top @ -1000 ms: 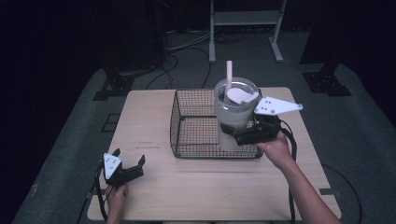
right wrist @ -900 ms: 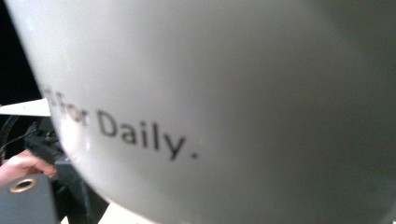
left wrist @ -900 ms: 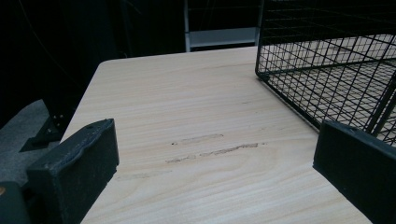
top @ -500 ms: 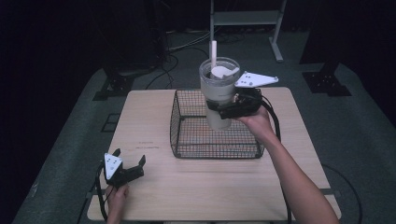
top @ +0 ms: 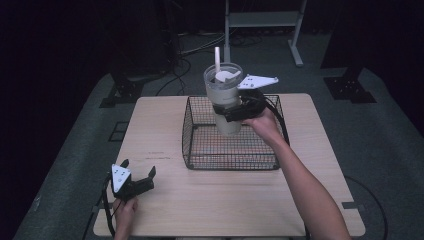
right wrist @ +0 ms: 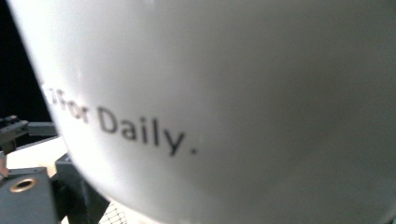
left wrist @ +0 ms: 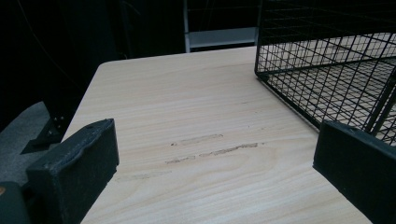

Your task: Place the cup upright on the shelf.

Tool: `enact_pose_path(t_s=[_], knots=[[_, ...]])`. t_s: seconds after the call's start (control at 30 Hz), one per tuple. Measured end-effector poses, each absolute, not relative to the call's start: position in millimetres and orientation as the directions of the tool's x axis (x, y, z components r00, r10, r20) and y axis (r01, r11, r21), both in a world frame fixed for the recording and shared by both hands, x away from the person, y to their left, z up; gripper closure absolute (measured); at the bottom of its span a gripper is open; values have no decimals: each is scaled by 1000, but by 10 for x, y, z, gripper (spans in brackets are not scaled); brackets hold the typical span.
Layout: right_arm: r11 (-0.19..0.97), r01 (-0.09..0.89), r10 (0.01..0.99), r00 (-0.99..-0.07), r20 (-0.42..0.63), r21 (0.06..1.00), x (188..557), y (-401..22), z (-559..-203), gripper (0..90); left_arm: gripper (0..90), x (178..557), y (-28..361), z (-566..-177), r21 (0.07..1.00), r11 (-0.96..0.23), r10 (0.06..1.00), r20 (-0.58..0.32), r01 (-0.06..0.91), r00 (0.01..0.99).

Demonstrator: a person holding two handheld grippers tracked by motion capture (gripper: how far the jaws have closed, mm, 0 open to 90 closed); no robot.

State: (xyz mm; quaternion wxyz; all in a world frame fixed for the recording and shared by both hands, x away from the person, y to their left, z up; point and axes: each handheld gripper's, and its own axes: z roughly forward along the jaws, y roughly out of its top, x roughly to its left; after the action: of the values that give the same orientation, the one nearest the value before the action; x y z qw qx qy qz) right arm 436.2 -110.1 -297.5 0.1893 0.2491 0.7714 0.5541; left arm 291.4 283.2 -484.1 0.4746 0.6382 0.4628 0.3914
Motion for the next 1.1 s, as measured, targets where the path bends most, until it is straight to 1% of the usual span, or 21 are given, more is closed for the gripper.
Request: enact_pose_path(t_s=[0.43, 0.77, 1.1], knots=[[270, 220, 605, -796, 13, 937, 4684, -1017, -3260, 77, 0, 2913, 2833, -4840, 969, -122, 961, 61, 216, 269], [277, 233, 602, -798, 21, 932, 4791, -964, -3385, 77, 0, 2911, 2832, -4840, 969, -124, 961, 64, 215, 269], [305, 272, 605, -795, 35, 913, 4908, -855, -3584, 77, 0, 2909, 2832, -4840, 969, -124, 961, 63, 215, 270]])
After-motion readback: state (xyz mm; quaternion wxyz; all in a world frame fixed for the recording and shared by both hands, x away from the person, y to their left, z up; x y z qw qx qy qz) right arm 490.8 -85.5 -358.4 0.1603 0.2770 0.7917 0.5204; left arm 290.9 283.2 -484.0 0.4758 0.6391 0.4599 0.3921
